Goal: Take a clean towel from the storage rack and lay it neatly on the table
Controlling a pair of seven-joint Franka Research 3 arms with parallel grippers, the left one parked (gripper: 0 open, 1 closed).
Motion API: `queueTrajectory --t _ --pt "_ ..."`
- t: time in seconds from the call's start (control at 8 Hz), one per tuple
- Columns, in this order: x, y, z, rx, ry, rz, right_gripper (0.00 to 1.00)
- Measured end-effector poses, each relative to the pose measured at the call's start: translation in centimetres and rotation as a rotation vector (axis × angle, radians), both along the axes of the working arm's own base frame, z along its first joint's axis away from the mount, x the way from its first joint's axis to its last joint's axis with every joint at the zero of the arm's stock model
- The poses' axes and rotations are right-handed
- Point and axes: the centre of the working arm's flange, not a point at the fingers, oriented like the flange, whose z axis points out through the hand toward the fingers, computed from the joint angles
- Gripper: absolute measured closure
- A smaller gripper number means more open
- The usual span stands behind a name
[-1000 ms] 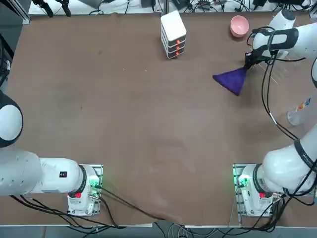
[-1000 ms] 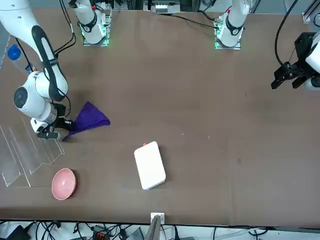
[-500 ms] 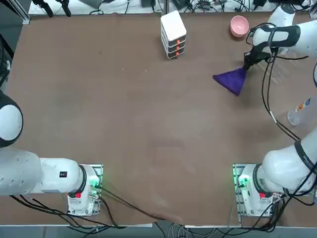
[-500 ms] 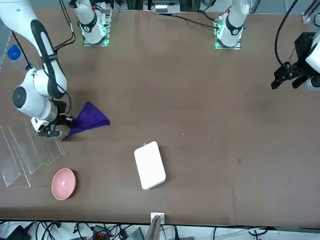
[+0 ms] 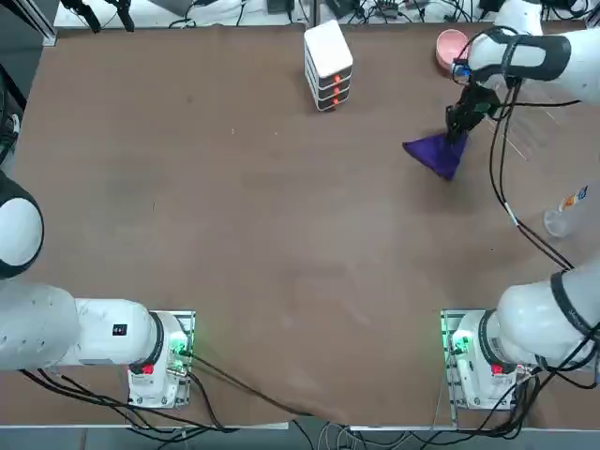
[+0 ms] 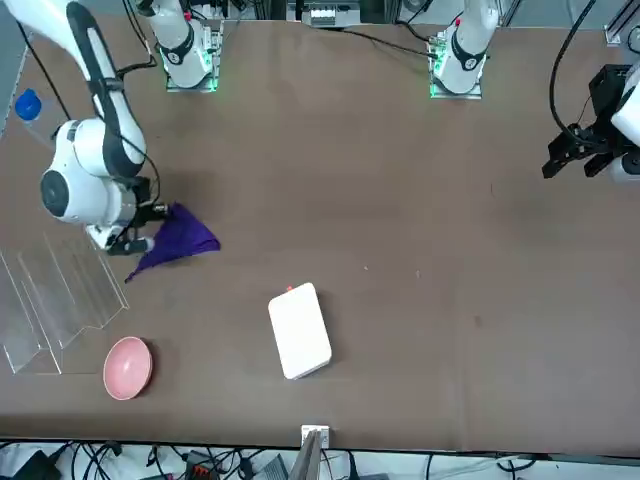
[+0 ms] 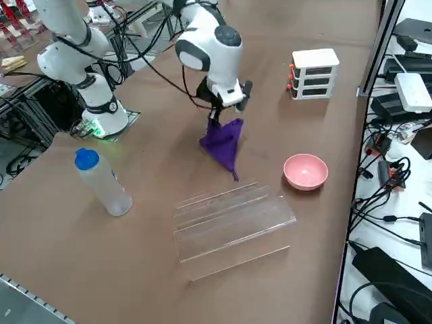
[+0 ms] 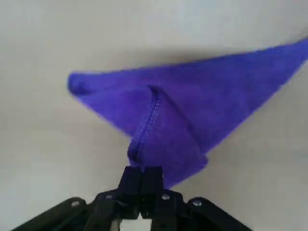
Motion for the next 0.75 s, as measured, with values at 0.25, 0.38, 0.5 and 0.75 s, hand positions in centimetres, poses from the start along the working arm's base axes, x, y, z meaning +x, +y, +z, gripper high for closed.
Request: queueTrajectory --t 0.25,0.38,0.5,0.75 --pt "-2.4 2.0 0.3 0.048 0.076 -0.01 0.99" --pt "-3.9 2.7 0.0 0.054 0.105 -0.007 0.99" --pt "-5.3 3.4 -0.5 0.053 0.127 0.003 0.99" --pt "-7.0 4.6 -1.1 0.052 0.154 0.021 0.99"
